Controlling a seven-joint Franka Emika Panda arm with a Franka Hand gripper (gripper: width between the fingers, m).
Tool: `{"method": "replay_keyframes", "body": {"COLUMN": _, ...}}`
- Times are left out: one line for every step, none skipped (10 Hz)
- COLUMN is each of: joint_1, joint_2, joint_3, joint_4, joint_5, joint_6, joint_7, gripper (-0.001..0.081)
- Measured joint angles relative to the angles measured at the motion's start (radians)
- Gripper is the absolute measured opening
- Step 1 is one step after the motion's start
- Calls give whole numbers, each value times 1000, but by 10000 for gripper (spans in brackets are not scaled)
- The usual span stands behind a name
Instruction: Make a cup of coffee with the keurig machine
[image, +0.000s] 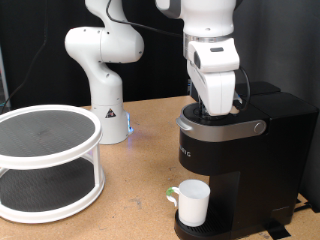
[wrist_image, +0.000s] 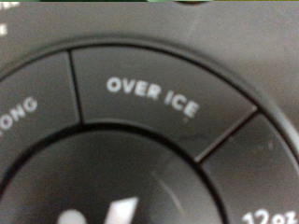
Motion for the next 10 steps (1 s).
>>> {"method": "replay_keyframes", "body": {"joint_1": 0, "joint_2": 0, "joint_3": 0, "joint_4": 0, "joint_5": 0, "joint_6": 0, "joint_7": 0, "gripper": 4}}
{"method": "replay_keyframes", "body": {"joint_1": 0, "joint_2": 0, "joint_3": 0, "joint_4": 1, "joint_5": 5, "joint_6": 0, "joint_7": 0, "gripper": 4}}
{"method": "replay_keyframes", "body": {"joint_1": -1, "joint_2": 0, "joint_3": -1, "joint_4": 2, "joint_5": 19, "joint_6": 0, "joint_7": -4, "gripper": 4}}
{"method": "replay_keyframes", "body": {"joint_1": -2, "joint_2": -1, "joint_3": -5, "joint_4": 2, "joint_5": 46, "joint_6": -1, "joint_7": -23, "gripper": 4}}
{"method": "replay_keyframes", "body": {"joint_1": -2, "joint_2": -2, "joint_3": -12, "joint_4": 1, "joint_5": 81, "joint_6": -4, "joint_7": -58, "gripper": 4}}
{"method": "replay_keyframes", "body": {"joint_1": -3, "joint_2": -6, "joint_3": -19, "joint_4": 0, "joint_5": 117, "joint_6": -14, "joint_7": -97, "gripper": 4}}
{"method": "replay_keyframes", "body": {"joint_1": -3, "joint_2": -13, "joint_3": -28, "joint_4": -2, "joint_5": 152, "joint_6": -31, "joint_7": -134, "gripper": 4}}
{"method": "replay_keyframes", "body": {"joint_1": -4, "joint_2": -24, "joint_3": -39, "joint_4": -3, "joint_5": 182, "joint_6": -43, "joint_7": -167, "gripper": 4}}
{"method": "replay_keyframes", "body": {"joint_1": -5, "joint_2": -42, "joint_3": -51, "joint_4": -4, "joint_5": 211, "joint_6": -57, "joint_7": -194, "gripper": 4}}
{"method": "replay_keyframes", "body": {"joint_1": -6, "joint_2": -65, "joint_3": -64, "joint_4": -4, "joint_5": 235, "joint_6": -69, "joint_7": -211, "gripper": 4}}
